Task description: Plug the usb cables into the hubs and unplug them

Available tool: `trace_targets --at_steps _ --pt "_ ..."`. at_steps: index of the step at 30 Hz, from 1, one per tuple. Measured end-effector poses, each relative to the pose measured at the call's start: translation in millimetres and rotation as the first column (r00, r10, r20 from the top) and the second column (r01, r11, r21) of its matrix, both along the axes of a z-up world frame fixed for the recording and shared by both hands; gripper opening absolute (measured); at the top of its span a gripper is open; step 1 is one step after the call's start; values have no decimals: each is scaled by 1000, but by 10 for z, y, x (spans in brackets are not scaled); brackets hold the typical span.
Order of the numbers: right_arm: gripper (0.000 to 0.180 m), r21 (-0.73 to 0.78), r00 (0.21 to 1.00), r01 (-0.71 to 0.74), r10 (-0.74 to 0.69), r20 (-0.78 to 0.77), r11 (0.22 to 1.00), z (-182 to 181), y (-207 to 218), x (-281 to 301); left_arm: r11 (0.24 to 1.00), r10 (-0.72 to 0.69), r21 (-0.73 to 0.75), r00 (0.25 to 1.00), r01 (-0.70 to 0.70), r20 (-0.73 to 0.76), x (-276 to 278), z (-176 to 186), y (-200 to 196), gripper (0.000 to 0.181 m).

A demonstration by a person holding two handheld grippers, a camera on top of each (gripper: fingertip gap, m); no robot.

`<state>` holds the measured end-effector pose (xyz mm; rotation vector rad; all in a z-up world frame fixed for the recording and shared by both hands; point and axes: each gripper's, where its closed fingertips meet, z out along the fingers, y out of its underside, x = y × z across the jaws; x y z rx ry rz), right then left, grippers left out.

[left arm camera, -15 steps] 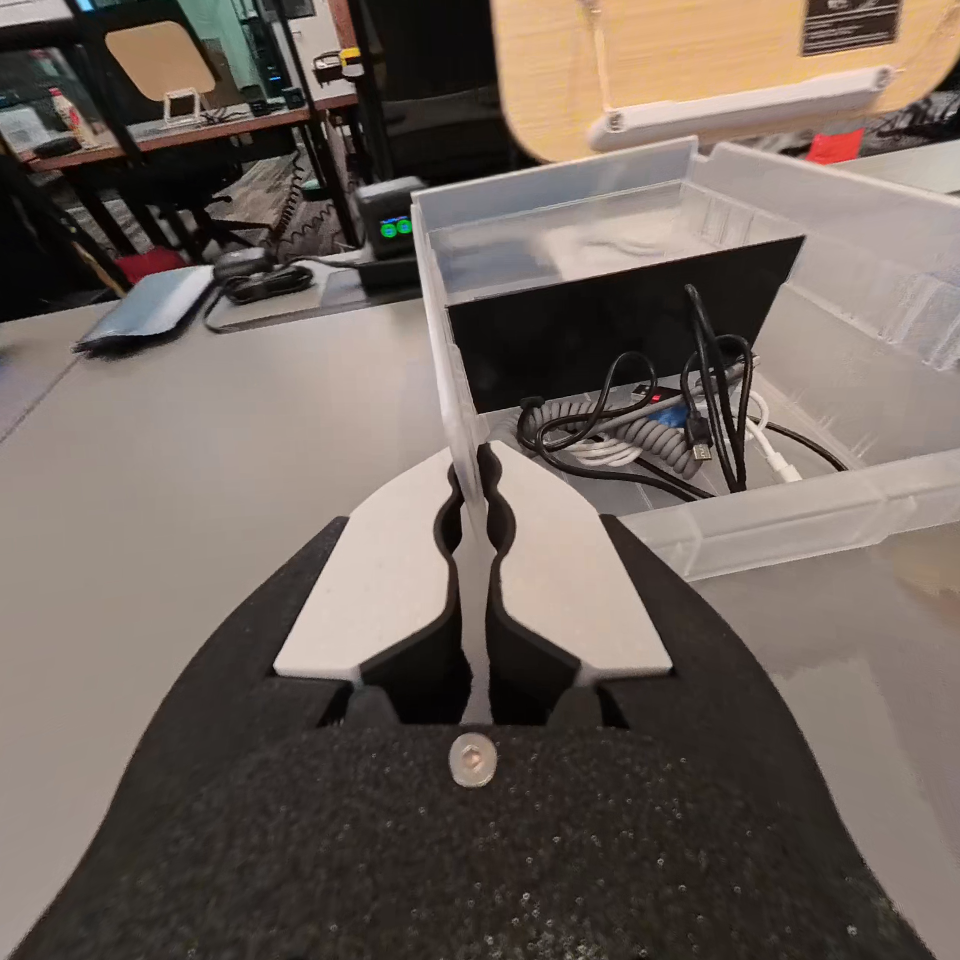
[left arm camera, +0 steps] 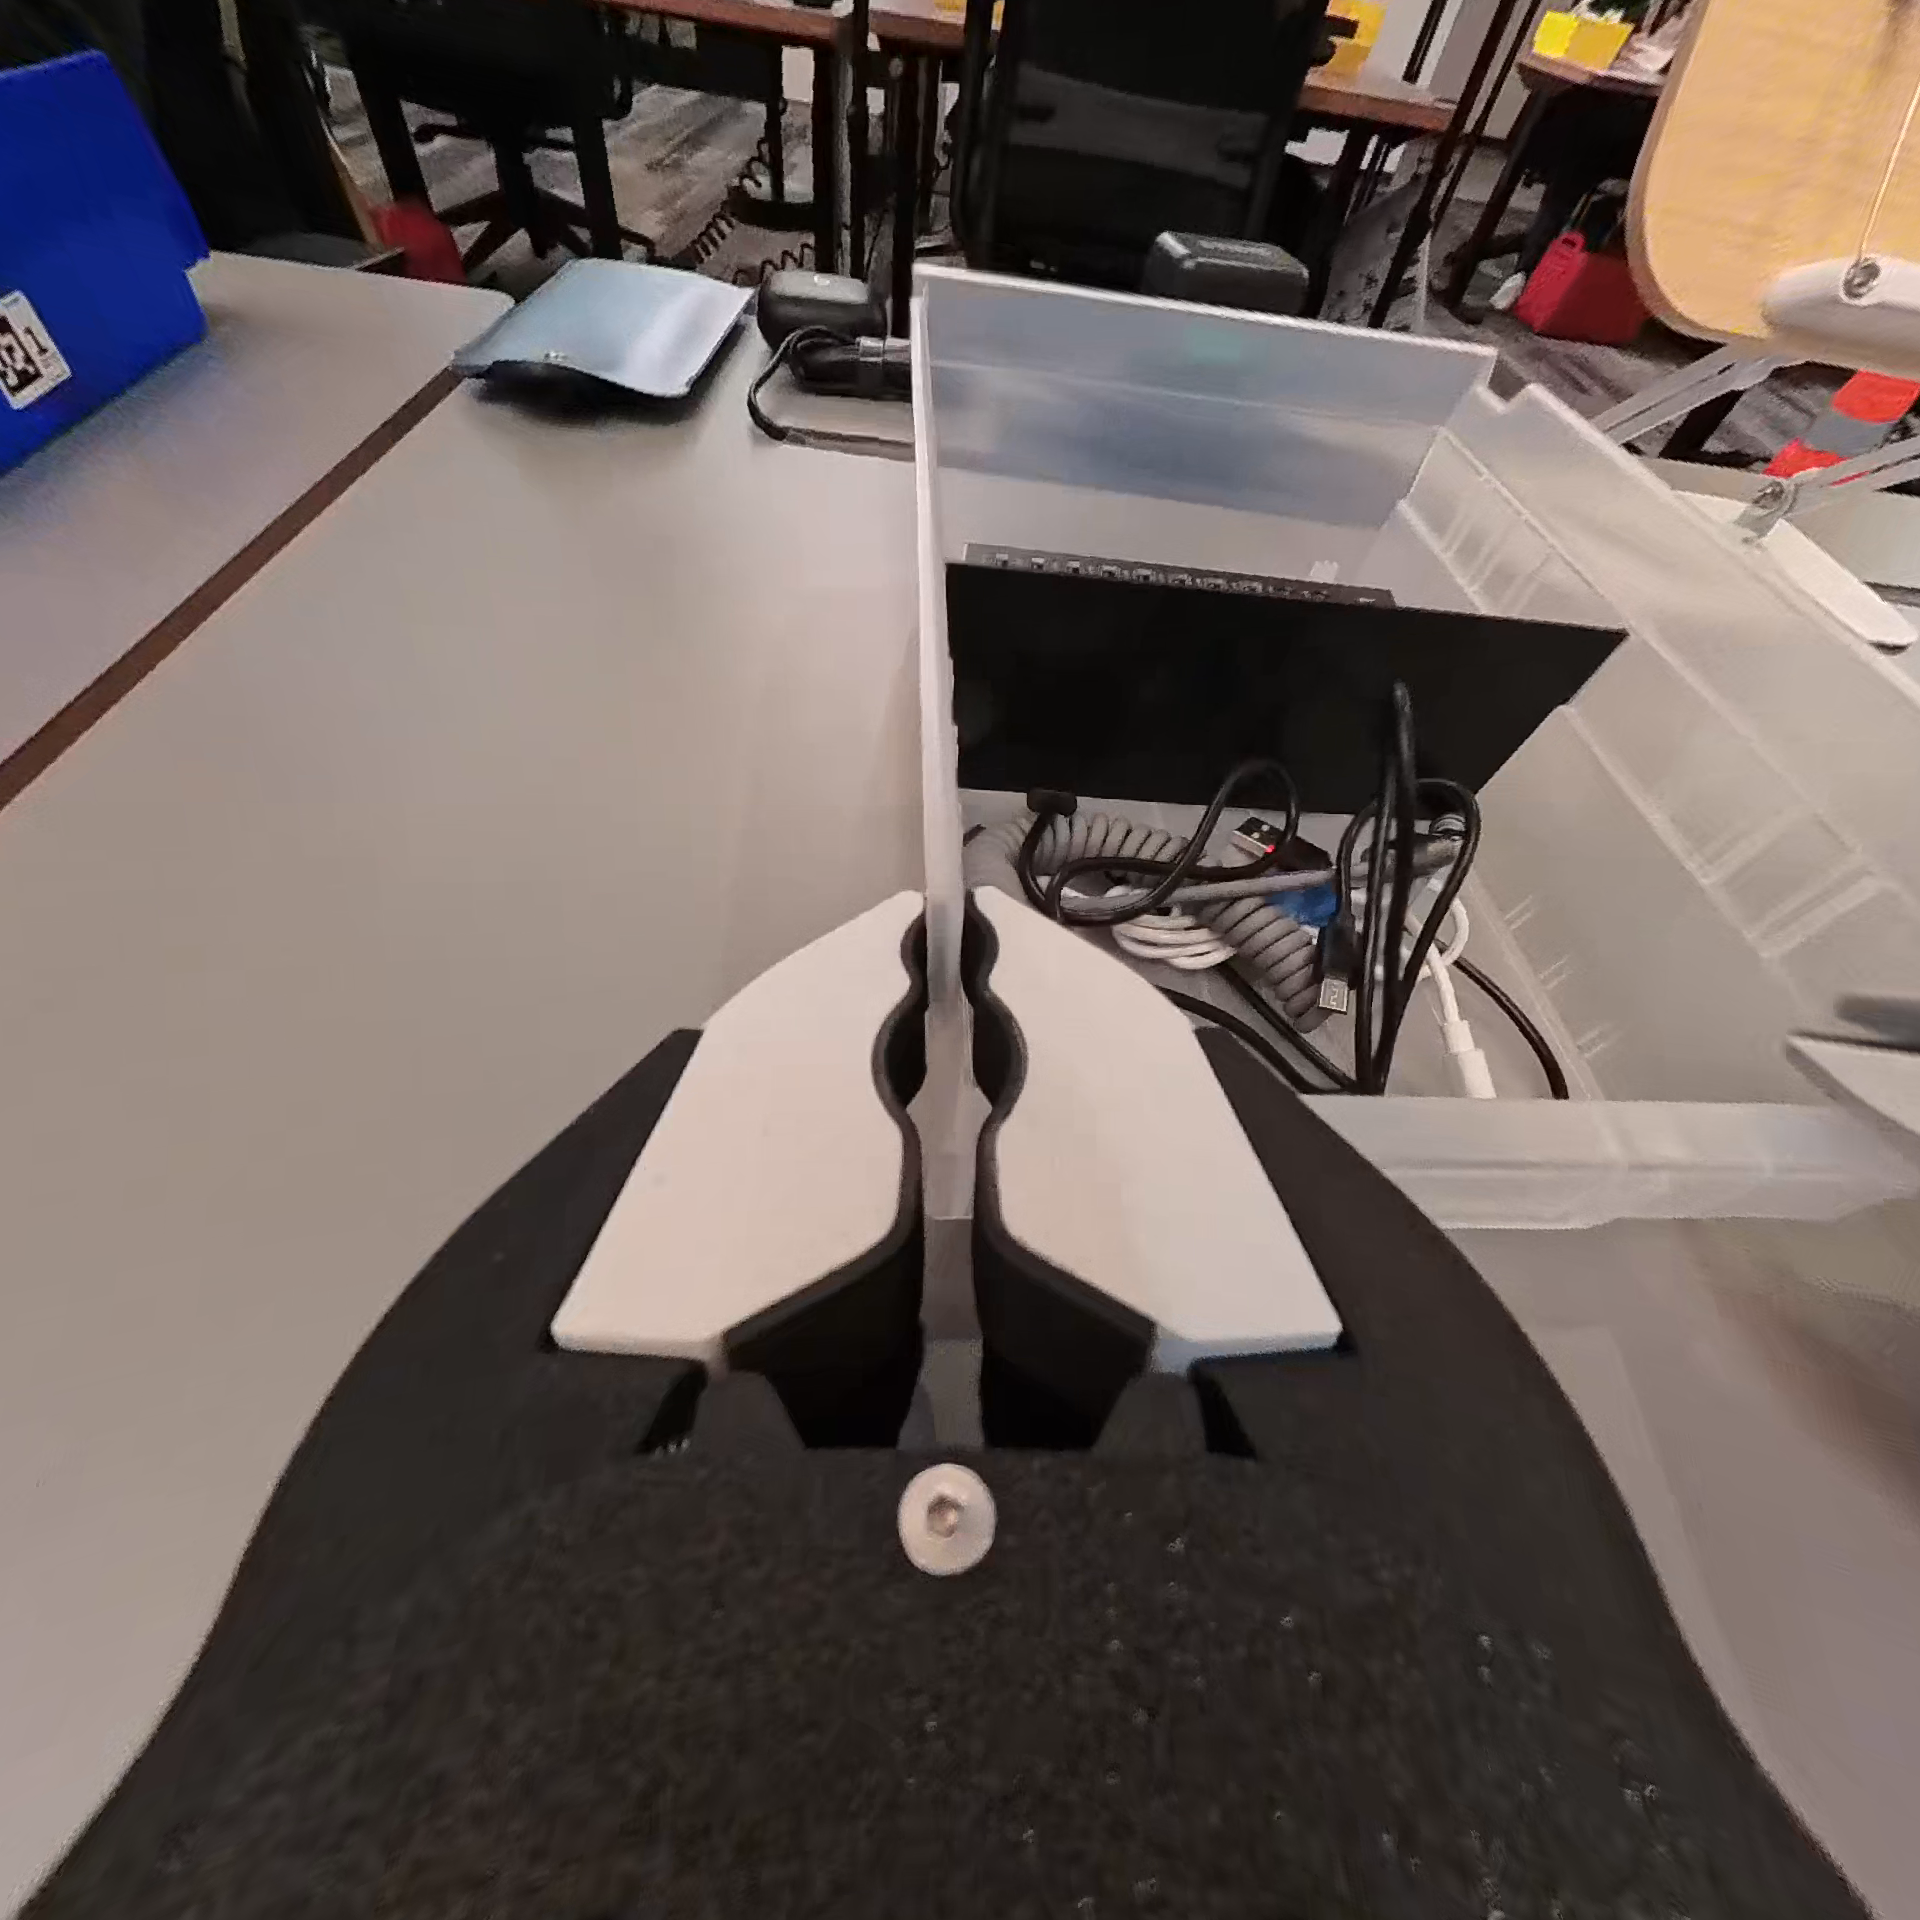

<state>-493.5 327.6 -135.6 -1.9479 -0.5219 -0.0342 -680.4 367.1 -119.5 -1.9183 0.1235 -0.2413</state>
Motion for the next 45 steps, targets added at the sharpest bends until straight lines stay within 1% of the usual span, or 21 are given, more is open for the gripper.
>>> trace_targets --at_steps 2,4,6,7,9,11,14,16,18,20,22,24,25,27,29,31,34,37,40,42,45 --pt "17 -77 991 -135 133 -27 988 25 -241 -22 1000 22 8 999 -22 -39 -20 15 -8 5" --pt "44 -183 952 -305 299 -61 935 -5 -613 16 999 41 18 996 -40 -73 -68 31 -24 12" --pt "45 -203 924 -383 378 -61 901 1 -897 318 999 21 33 997 -18 -79 -112 55 -43 20" --pt "41 -190 928 -372 366 -69 909 20 -978 562 999 4 39 998 -2 -61 -128 74 -56 24" --pt "31 -150 946 -313 295 -134 938 83 -1115 1141 999 -22 47 1000 22 -6 -146 138 -93 29" --pt "28 -76 950 -241 219 -224 968 161 -1262 1783 995 -13 101 1000 12 2 -184 301 -130 29" --pt "29 43 934 -21 35 -356 999 289 -1440 2826 951 98 298 995 -86 -26 -302 787 -257 20" --pt "31 72 913 120 -81 -401 990 414 -1498 3434 940 96 324 995 -103 39 -233 950 -346 14" --pt "37 89 886 252 -193 -421 964 482 -1514 3976 962 96 246 991 -116 91 -78 870 -357 13" --pt "37 111 863 374 -302 -405 921 458 -1534 4458 988 91 113 991 -102 100 211 636 -367 13" --pt "37 109 875 418 -368 -314 902 316 -1575 4783 998 59 20 993 -62 102 628 395 -468 14" --pt "37 73 855 485 -456 -246 871 191 -1674 5055 999 35 5 996 -35 84 1021 220 -640 21" --pt "37 40 833 511 -483 -271 859 154 -1716 5127 1000 31 -6 997 -31 68 1174 141 -725 21" --pt "36 -31 810 490 -467 -354 871 111 -1761 5129 999 -9 -43 999 11 45 1436 7 -840 29" --pt "36 -65 803 486 -474 -362 872 57 -1790 5183 995 -65 -78 998 67 24 1598 -67 -870 29" --pt "31 -95 812 464 -466 -352 881 -11 -1809 5195 991 -84 -107 996 85 16 1631 -96 -852 27" --pt "31 -143 810 429 -450 -376 892 -87 -1807 5180 987 -65 -146 997 69 37 1543 -160 -862 26" --pt "31 -137 791 434 -449 -416 890 -54 -1852 5169 979 -59 -193 997 65 40 1453 -257 -905 31" --pt "25 -87 782 474 -464 -416 876 -20 -1928 5224 925 -134 -364 990 110 -40 1488 -521 -994 36" --pt "15 -66 790 480 -463 -400 875 -4 -1957 5248 907 -134 -412 988 90 -79 1497 -607 -997 29" --pt "20 -110 798 447 -451 -399 888 -48 -1894 5225 934 -158 -334 985 128 -63 1598 -488 -993 14"
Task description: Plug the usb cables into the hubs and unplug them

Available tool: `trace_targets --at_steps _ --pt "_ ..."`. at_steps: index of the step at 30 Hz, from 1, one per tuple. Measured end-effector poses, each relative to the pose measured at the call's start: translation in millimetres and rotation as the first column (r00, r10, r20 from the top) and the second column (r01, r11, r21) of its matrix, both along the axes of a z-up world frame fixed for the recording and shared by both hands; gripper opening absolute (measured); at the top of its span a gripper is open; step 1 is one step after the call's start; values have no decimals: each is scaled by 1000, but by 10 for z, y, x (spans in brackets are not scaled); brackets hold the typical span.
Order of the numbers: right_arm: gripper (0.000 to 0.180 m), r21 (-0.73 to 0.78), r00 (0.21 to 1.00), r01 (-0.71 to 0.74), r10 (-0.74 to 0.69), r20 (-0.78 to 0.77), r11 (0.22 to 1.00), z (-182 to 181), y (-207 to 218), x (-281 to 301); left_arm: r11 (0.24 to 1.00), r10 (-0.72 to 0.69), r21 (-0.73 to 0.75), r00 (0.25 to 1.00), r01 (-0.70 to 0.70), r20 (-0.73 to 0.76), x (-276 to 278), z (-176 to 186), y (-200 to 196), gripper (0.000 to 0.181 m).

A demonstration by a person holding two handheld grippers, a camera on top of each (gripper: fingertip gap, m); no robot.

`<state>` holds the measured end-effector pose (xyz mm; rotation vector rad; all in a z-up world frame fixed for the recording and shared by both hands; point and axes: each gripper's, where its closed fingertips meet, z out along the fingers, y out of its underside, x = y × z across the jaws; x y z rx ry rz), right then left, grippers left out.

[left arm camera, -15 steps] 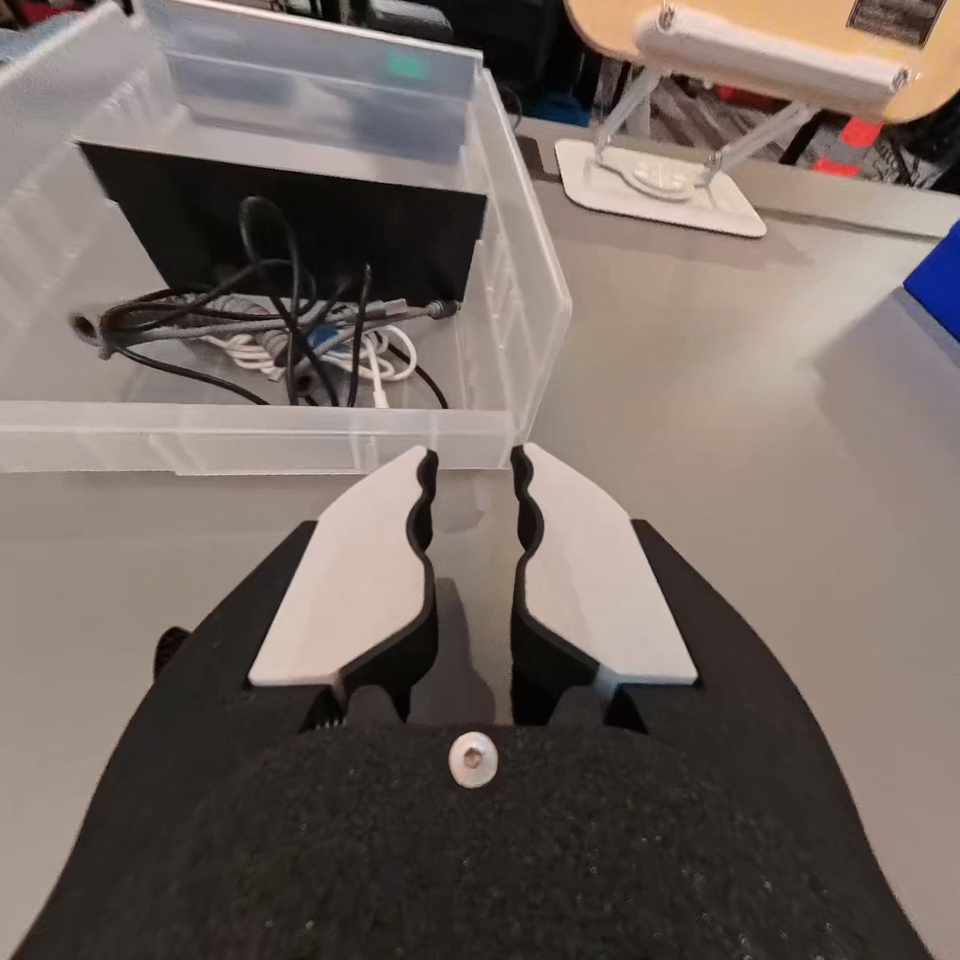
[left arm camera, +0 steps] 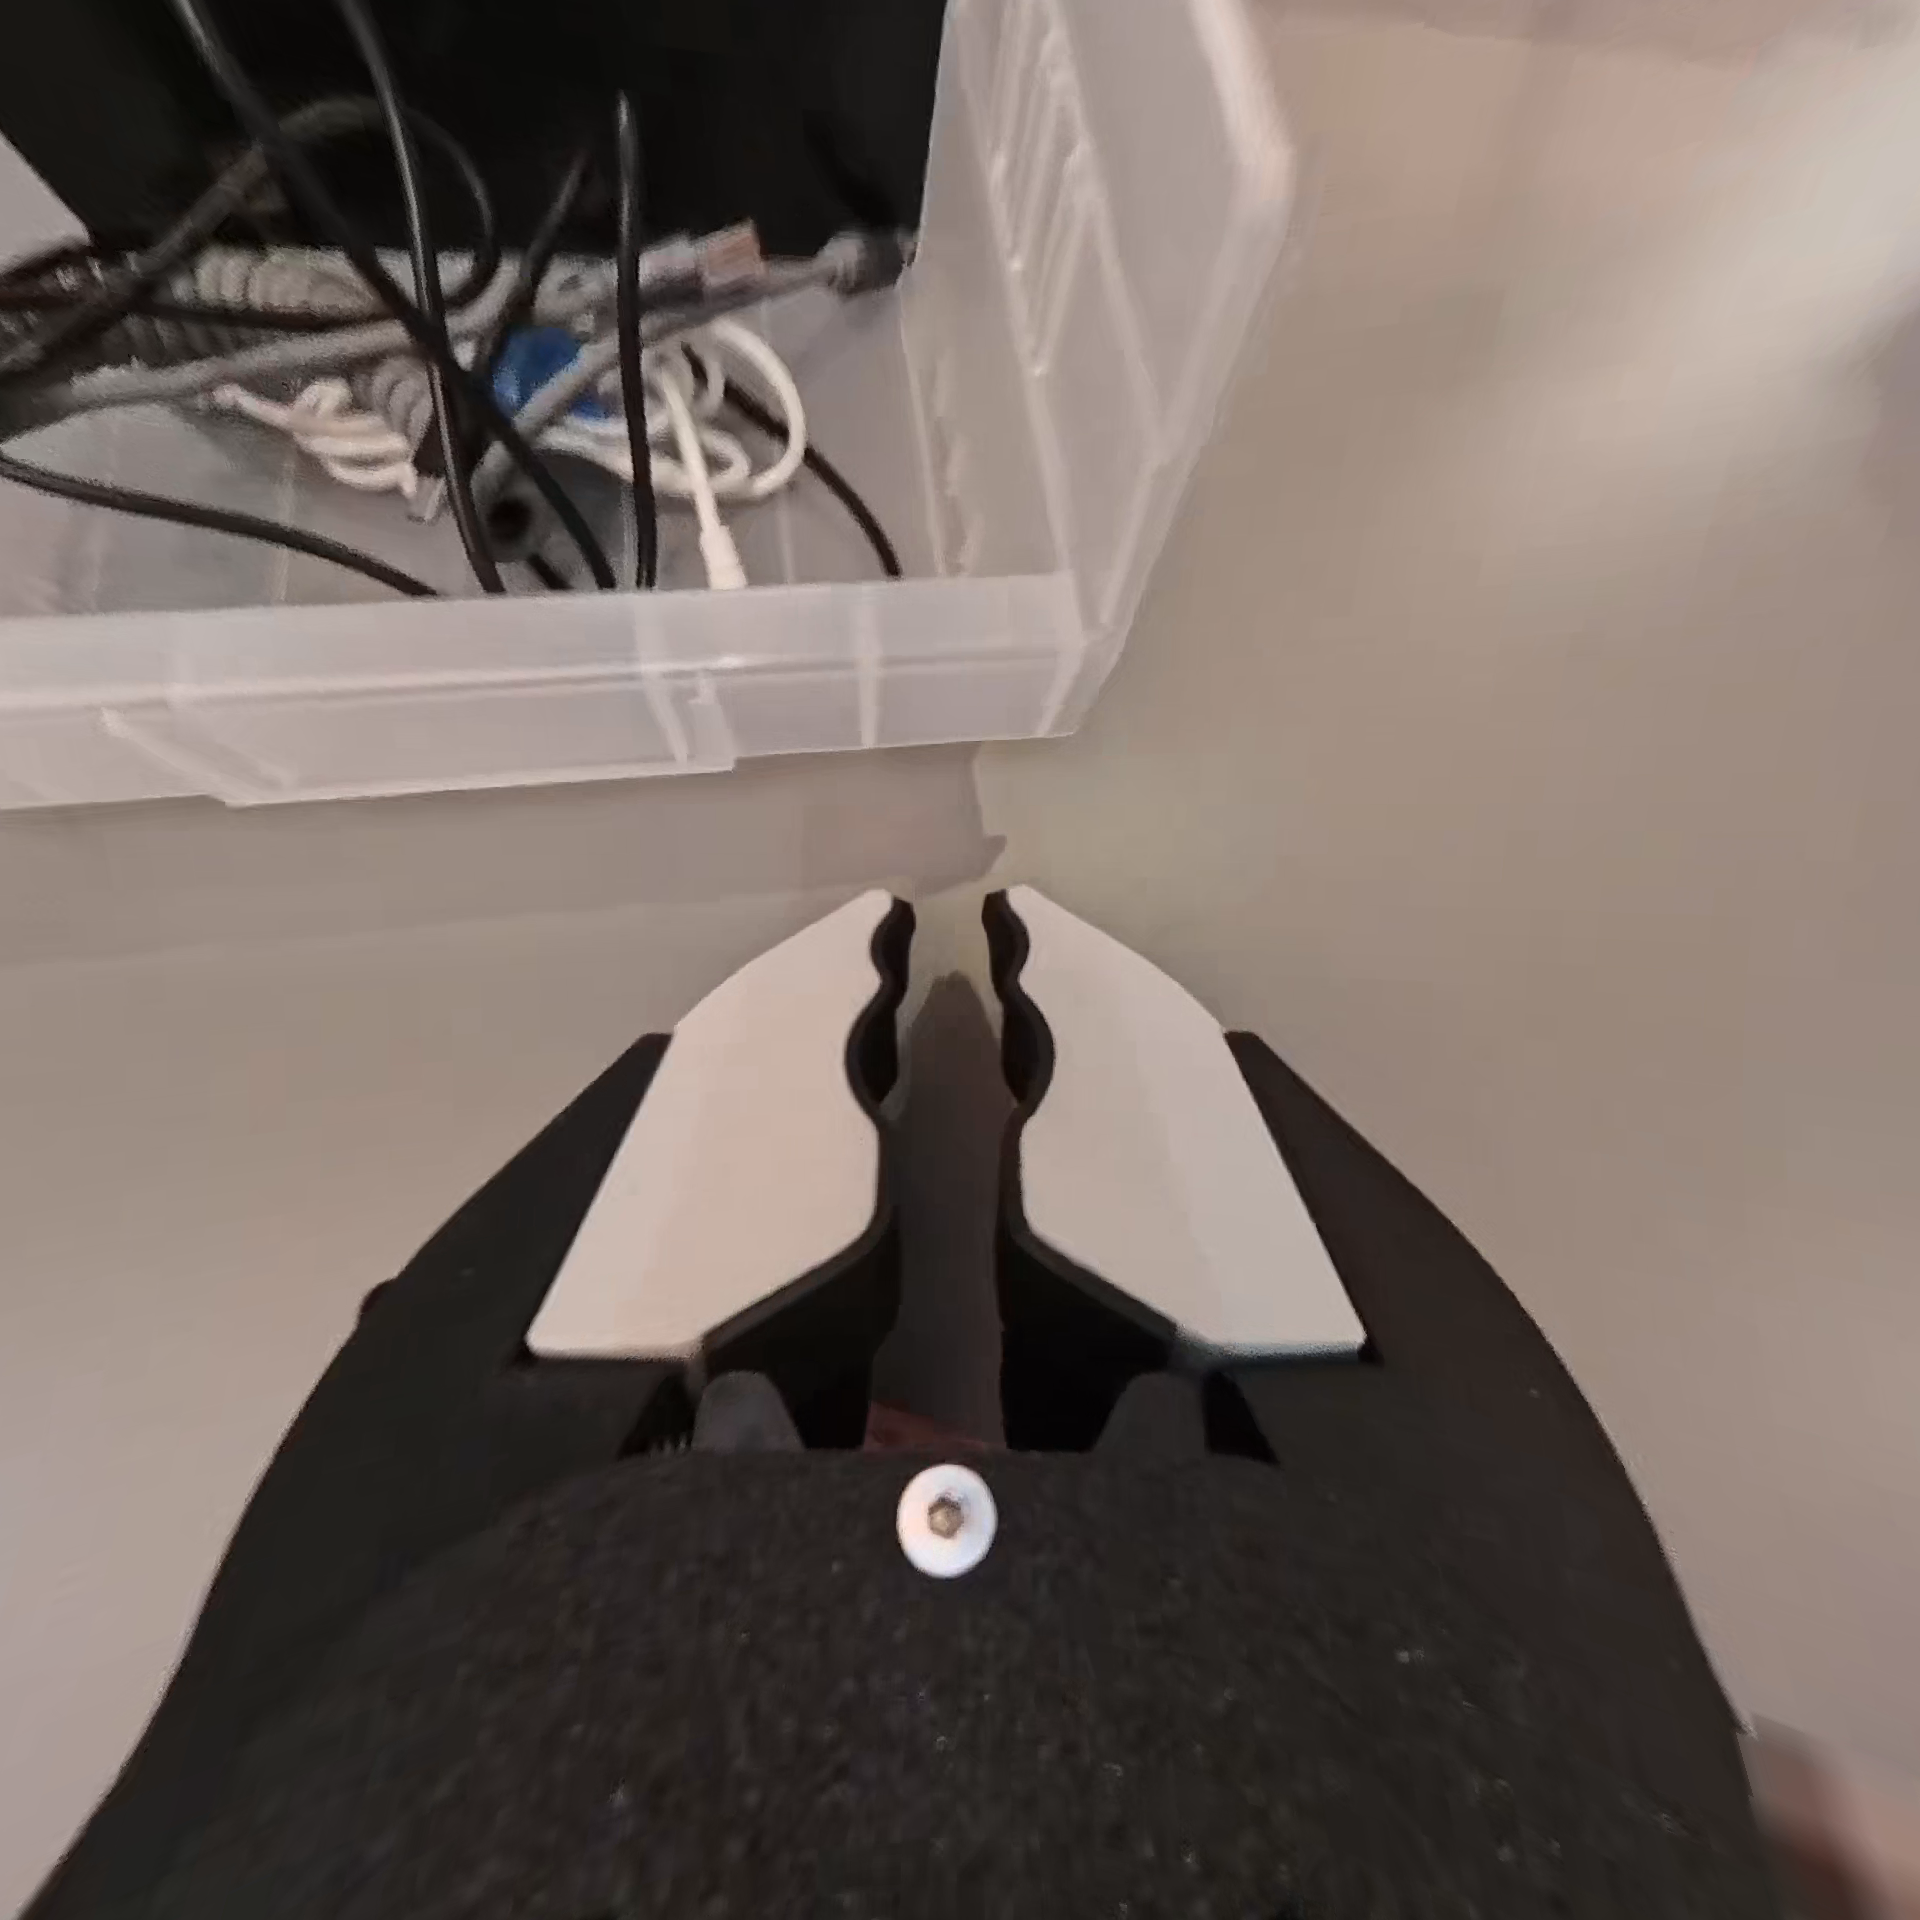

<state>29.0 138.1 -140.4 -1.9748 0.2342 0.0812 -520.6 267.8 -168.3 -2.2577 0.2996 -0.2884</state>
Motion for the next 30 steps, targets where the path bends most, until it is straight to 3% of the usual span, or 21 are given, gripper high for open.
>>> trace_targets --at_steps 2,5,8,12,18,21,26,30 --pt "20 -38 1000 -21 20 -7 999 -53 -3 -27 997 -37 73 997 33 66 56 166 -4 2" --pt "20 -48 1000 -27 26 -8 998 -98 -17 -55 993 -40 118 974 14 224 30 315 2 0" --pt "21 -20 1000 -11 12 12 1000 -42 18 -11 998 -52 -4 946 56 320 35 143 -44 26" --pt "21 7 999 -33 34 -32 999 -10 83 -49 984 -174 49 896 169 409 181 338 -58 27" --pt "21 4 996 -51 52 -67 999 -27 169 -100 990 2 133 956 -43 292 -250 405 87 29" --pt "21 17 997 -50 50 -58 999 4 203 -115 988 45 135 981 -72 189 -383 334 89 41" --pt "22 14 996 -77 77 -49 997 2 250 -184 985 36 159 979 -69 202 -386 384 72 42" --pt "48 -48 995 -72 68 -66 996 -108 253 -213 986 11 161 976 -47 217 -344 395 65 42"
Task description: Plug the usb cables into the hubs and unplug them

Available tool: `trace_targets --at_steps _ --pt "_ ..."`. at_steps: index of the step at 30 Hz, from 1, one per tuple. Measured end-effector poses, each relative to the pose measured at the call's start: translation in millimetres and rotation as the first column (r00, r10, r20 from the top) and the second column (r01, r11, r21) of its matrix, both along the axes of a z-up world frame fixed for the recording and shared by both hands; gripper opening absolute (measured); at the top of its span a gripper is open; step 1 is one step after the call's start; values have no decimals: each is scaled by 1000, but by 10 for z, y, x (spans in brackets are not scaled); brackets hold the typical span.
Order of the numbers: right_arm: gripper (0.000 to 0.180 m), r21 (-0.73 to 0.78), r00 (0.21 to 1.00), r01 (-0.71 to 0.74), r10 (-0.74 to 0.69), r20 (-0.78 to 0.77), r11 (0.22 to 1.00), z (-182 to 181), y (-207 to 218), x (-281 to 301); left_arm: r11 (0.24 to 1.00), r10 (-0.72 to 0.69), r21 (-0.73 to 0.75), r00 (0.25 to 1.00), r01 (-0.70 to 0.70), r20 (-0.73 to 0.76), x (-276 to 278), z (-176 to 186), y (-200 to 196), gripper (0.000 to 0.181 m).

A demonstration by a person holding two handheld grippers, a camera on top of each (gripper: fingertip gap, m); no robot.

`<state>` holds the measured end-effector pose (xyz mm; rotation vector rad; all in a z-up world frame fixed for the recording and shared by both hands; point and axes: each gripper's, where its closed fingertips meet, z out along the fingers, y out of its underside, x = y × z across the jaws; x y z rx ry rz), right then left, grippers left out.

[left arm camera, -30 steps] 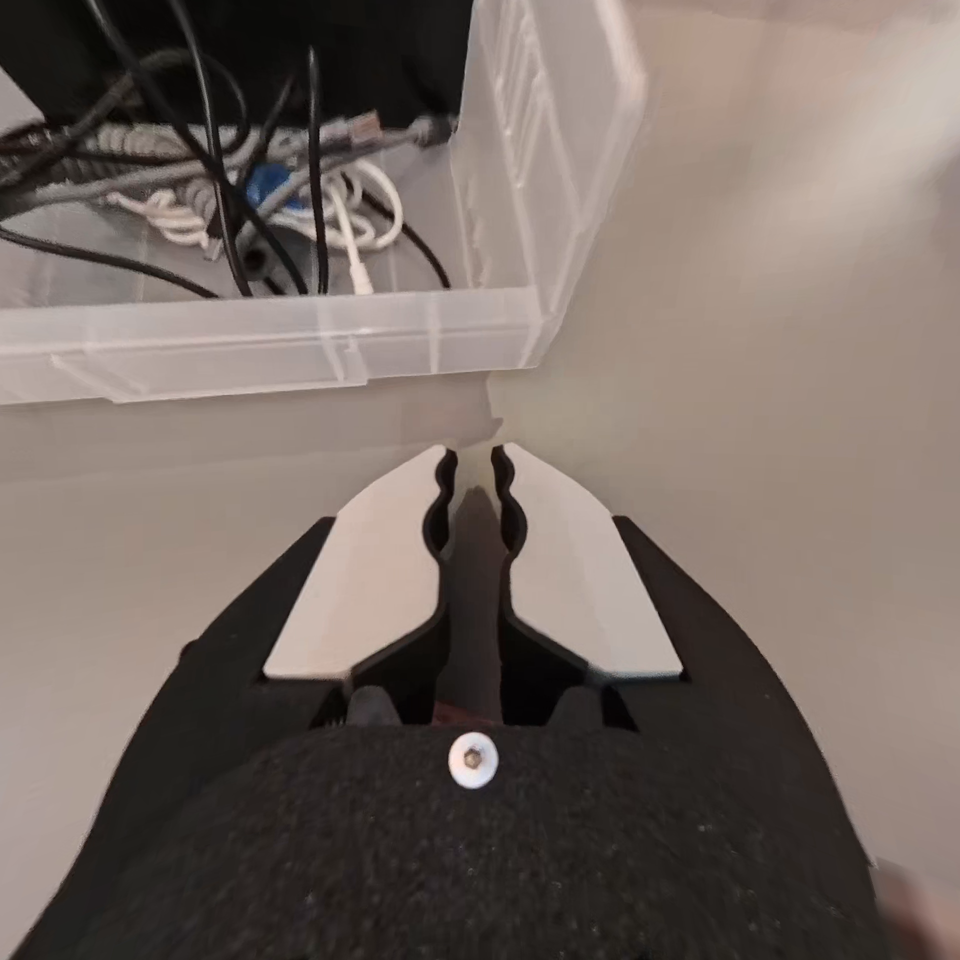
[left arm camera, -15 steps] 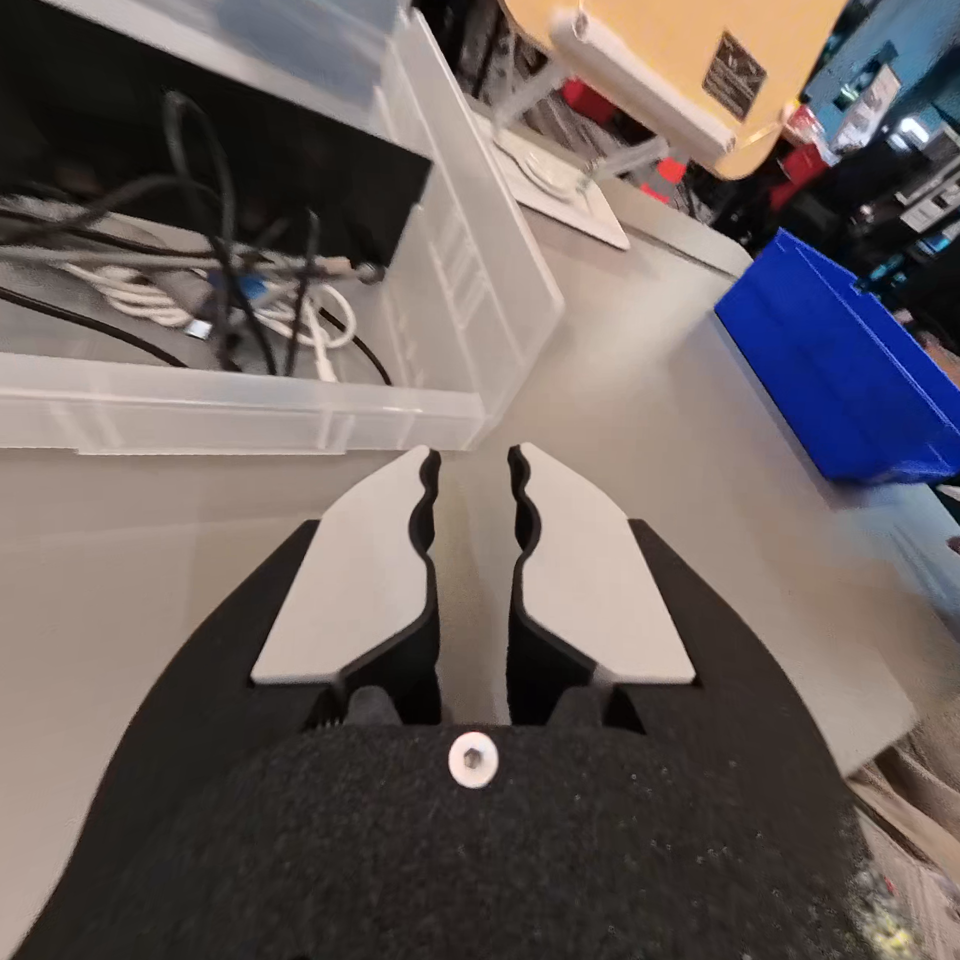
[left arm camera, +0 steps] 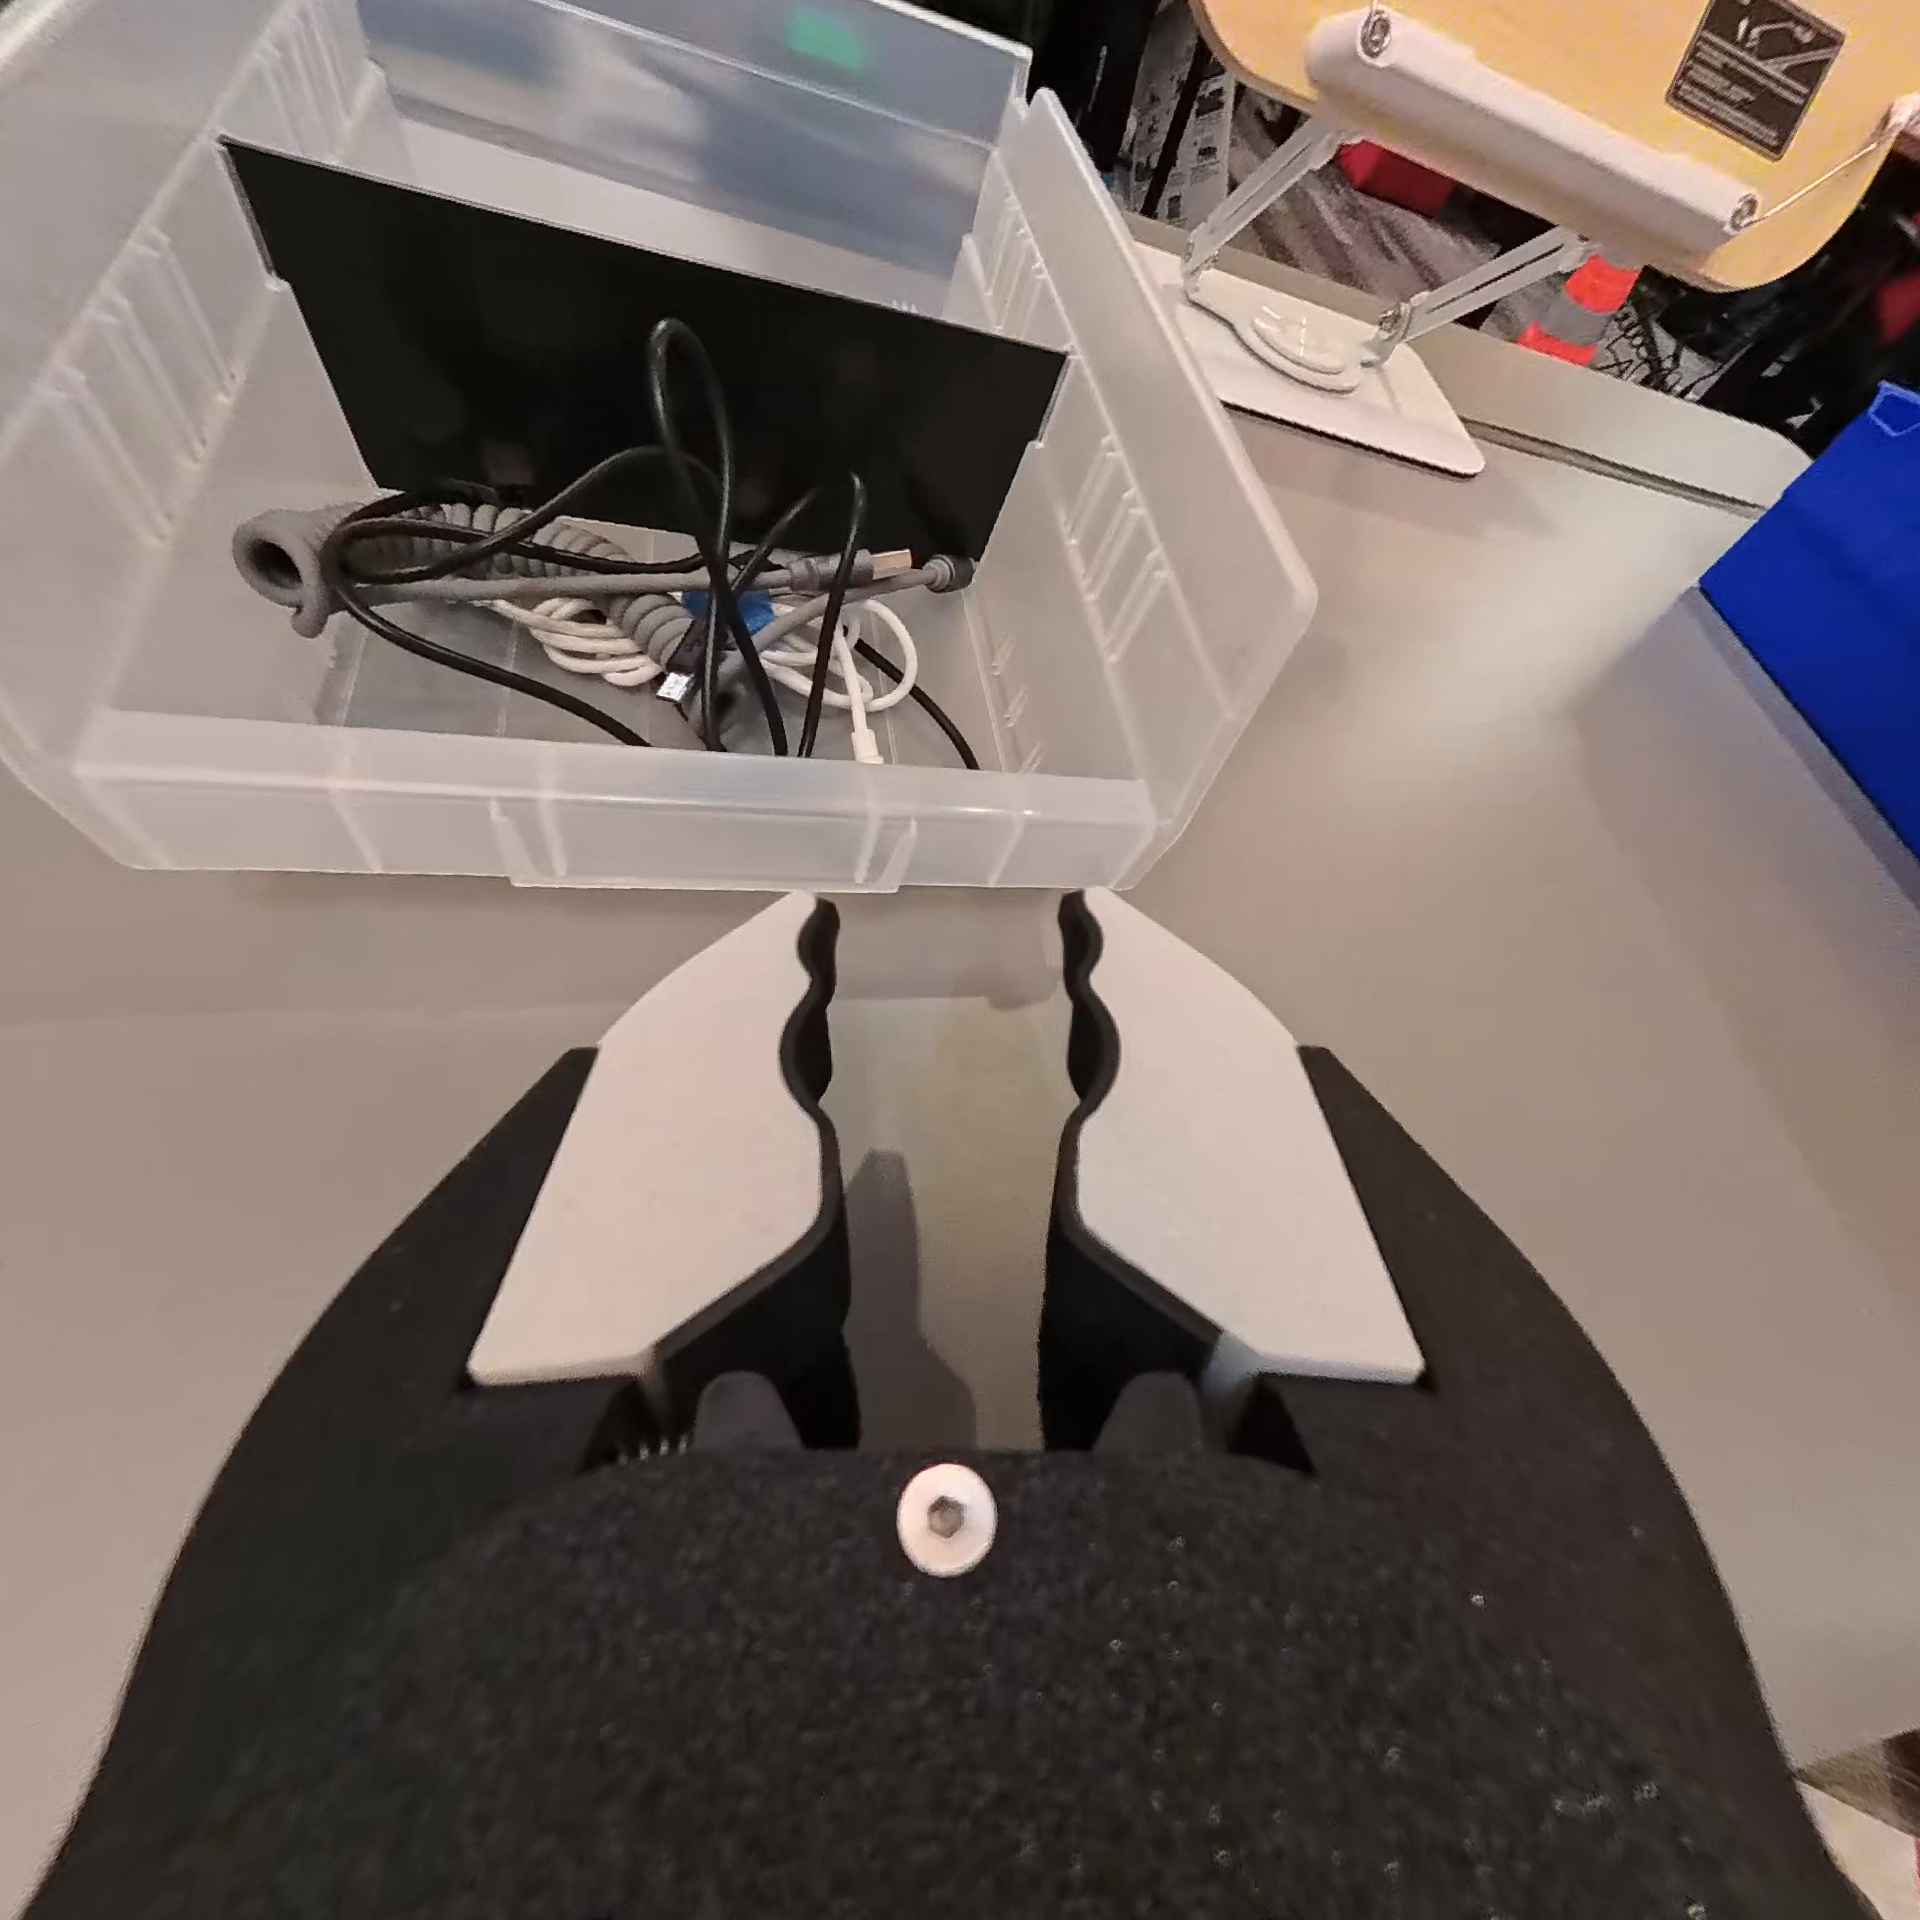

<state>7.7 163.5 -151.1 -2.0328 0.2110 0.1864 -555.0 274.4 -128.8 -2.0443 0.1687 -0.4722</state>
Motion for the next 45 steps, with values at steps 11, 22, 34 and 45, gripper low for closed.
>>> trace_targets --at_steps 11,22,34,45 --pt "50 -4 988 -131 130 -84 991 -2 25 -198 990 -75 114 996 79 -47 117 238 19 45" --pt "50 93 988 -156 154 27 983 196 49 -222 887 -419 82 867 454 -268 206 739 551 57" --pt "51 140 982 -162 174 -77 977 182 29 -292 571 -788 -431 321 698 -525 -204 385 2375 63" --pt "53 247 965 -67 126 -232 967 320 -33 -44 322 -841 -695 -141 643 -521 -88 -357 2580 63"
